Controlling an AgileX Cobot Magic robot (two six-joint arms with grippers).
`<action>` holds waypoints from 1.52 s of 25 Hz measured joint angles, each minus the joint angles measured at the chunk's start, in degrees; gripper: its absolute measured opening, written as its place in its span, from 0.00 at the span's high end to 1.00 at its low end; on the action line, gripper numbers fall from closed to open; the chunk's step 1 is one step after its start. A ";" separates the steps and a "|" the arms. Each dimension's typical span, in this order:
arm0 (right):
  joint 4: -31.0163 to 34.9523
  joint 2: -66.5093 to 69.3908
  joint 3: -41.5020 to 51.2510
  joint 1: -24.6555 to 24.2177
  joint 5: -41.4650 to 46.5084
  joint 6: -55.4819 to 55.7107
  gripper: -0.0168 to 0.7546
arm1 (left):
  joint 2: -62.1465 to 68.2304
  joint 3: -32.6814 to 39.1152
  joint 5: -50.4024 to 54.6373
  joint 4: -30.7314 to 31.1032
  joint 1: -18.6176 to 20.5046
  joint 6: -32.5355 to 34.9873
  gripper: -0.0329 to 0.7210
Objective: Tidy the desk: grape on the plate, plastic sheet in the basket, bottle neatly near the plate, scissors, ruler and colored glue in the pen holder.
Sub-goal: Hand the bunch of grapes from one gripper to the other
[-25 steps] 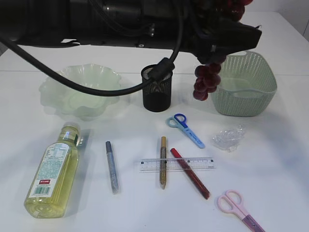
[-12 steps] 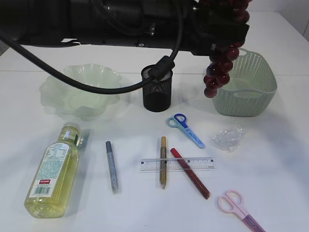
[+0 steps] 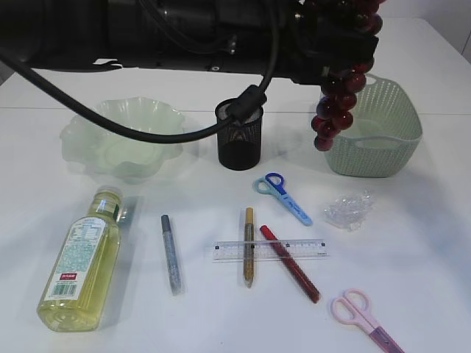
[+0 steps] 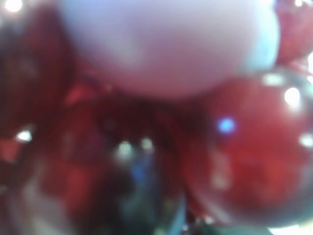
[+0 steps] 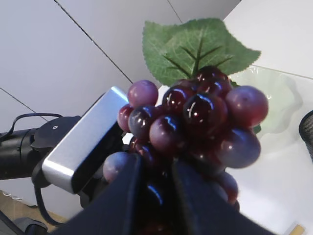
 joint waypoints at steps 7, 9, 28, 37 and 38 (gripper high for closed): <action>0.00 0.00 0.00 0.00 -0.15 -0.08 0.75 | 0.00 0.00 0.00 0.00 0.00 -0.13 0.80; 0.00 0.00 0.00 0.00 -0.21 -0.08 0.74 | 0.00 0.00 0.00 0.00 0.00 -0.22 0.80; 0.67 0.65 0.00 0.00 -1.52 -0.08 0.58 | 0.00 0.00 0.00 0.10 0.00 -0.62 0.81; 0.78 0.65 0.00 0.00 -3.09 -0.08 0.42 | 0.00 0.00 0.00 0.32 0.00 -0.66 0.81; 0.78 0.65 0.00 0.00 -3.09 -0.08 0.42 | 0.00 0.00 0.00 0.32 0.00 -0.66 0.81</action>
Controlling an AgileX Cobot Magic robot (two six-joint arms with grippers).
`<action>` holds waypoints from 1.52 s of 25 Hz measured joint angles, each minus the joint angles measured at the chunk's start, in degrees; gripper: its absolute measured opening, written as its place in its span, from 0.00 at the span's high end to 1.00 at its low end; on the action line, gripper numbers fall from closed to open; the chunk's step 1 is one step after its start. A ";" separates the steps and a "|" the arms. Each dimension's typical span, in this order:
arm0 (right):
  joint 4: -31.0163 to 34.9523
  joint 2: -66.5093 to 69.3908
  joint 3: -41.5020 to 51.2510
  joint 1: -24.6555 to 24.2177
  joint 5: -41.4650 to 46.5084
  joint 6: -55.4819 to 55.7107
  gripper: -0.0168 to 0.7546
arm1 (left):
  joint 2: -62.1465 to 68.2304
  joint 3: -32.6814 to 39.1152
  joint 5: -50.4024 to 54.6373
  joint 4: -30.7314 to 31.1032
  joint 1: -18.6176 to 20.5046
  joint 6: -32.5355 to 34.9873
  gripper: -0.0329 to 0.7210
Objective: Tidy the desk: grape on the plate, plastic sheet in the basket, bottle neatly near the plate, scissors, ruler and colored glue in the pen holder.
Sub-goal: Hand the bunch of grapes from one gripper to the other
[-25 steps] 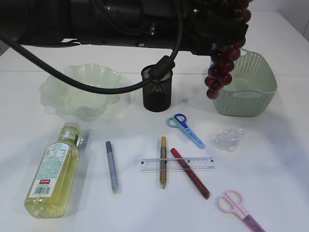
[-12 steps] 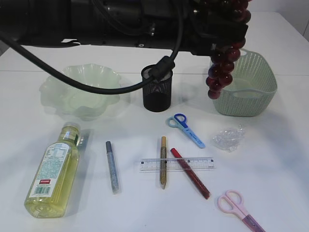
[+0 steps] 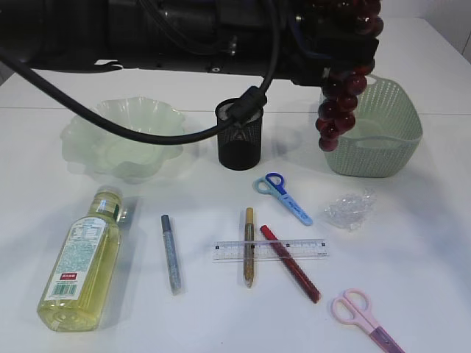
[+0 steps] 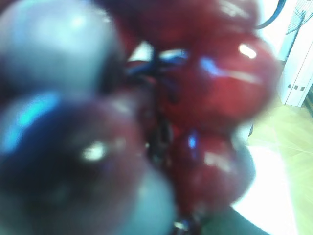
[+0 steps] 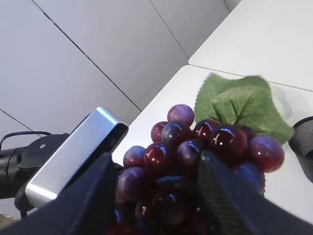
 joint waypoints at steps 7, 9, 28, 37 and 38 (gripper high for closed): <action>0.10 0.00 0.00 0.00 -0.80 0.00 0.37 | 0.00 0.00 0.00 0.00 -0.13 -0.09 0.81; 0.10 0.00 0.00 0.00 -1.44 0.00 0.32 | 0.00 0.00 0.00 0.00 -0.13 -0.09 0.81; -2.08 1.75 0.00 0.00 -3.51 0.00 0.24 | -0.10 0.00 -3.76 1.17 -0.13 -0.58 0.81; -3.55 1.75 0.00 0.00 -4.68 0.00 0.24 | -0.10 0.00 -5.97 2.62 -0.13 -0.92 0.81; -4.29 1.75 0.00 0.00 -4.99 0.00 0.24 | -0.10 0.00 -6.11 2.92 -0.13 -1.21 0.81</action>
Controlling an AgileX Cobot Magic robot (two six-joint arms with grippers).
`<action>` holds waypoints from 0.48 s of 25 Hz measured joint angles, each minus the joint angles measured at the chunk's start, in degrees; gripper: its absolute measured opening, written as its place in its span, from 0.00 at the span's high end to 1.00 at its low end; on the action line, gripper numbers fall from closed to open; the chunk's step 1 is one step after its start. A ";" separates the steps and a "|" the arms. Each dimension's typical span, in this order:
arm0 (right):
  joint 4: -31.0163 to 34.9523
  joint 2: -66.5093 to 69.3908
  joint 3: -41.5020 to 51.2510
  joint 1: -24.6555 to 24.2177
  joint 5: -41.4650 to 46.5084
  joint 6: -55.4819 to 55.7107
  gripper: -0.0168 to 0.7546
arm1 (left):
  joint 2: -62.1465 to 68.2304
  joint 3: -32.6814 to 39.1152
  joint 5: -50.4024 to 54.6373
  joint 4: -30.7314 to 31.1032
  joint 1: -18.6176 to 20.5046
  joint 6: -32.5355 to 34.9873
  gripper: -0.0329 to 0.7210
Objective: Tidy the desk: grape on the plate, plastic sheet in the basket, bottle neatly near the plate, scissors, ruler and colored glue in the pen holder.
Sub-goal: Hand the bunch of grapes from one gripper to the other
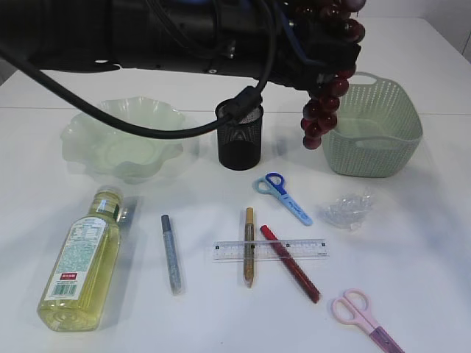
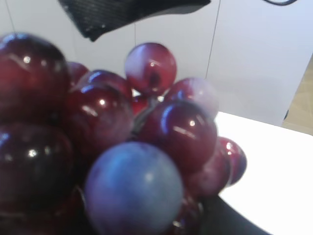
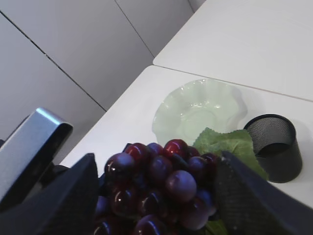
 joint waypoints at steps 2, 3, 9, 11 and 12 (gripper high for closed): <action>-1.52 0.00 0.00 -0.11 -1.00 0.00 0.24 | 0.00 0.00 -0.38 0.82 0.00 -0.63 0.81; -1.97 0.00 0.00 -0.23 -1.28 0.00 0.24 | 0.00 0.00 -0.76 1.24 0.00 -0.93 0.81; -7.07 0.00 0.00 -3.38 -2.02 0.00 0.24 | 0.00 0.00 -2.34 2.36 0.00 -2.89 0.81; -11.04 0.00 0.00 -4.11 -2.73 0.25 0.24 | 0.00 0.00 -3.47 2.92 0.00 -4.41 0.81; -13.74 0.00 0.00 -4.31 -3.11 1.03 0.24 | 0.00 0.00 -4.29 3.41 0.00 -5.38 0.81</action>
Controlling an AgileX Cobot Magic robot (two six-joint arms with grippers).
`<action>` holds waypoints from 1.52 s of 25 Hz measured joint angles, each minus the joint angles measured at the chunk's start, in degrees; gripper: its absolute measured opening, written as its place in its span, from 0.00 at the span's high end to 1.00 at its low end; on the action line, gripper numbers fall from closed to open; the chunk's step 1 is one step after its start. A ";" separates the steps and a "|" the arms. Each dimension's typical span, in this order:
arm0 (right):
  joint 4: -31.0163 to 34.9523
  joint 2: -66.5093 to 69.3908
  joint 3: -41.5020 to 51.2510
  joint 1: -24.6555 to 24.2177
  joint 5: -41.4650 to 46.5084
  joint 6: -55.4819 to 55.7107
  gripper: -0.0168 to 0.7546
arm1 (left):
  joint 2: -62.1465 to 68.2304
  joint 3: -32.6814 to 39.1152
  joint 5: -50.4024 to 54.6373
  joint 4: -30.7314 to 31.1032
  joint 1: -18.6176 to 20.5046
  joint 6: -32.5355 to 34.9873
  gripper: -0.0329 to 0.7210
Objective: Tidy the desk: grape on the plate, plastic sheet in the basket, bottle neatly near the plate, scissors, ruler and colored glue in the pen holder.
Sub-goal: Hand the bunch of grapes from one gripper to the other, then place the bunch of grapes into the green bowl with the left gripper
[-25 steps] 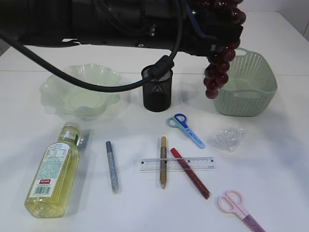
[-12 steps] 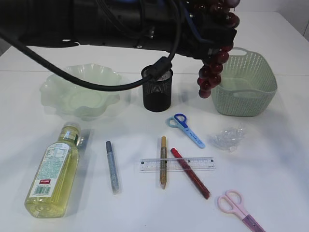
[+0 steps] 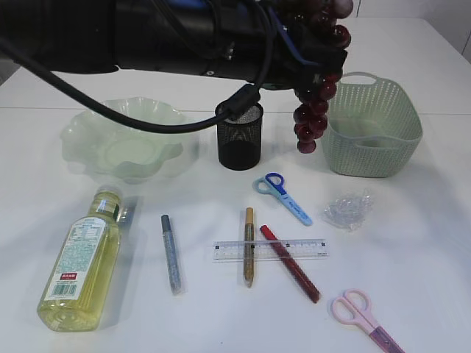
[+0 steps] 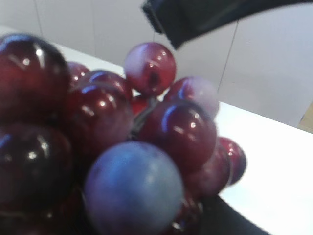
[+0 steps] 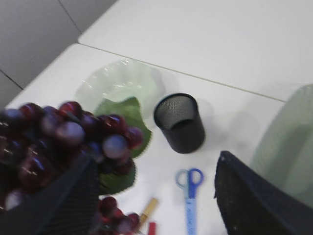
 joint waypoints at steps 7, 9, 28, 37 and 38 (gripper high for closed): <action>-22.11 0.00 0.00 -0.12 -0.70 11.04 0.24 | 0.00 0.00 -3.91 4.64 0.00 -9.64 0.81; -27.51 0.00 0.00 -0.12 -0.45 15.49 0.24 | 0.00 0.00 -4.97 5.98 0.00 -12.12 0.81; -43.67 0.00 0.00 -0.12 10.14 33.57 0.25 | 0.00 0.00 -25.32 9.22 0.53 -25.84 0.81; -44.45 0.00 0.00 -0.24 11.96 34.43 0.25 | 0.00 0.00 -28.45 9.22 9.73 -25.98 0.81; -44.45 0.00 0.00 -0.24 12.12 34.43 0.25 | 0.00 0.00 -28.55 9.22 11.08 -25.98 0.81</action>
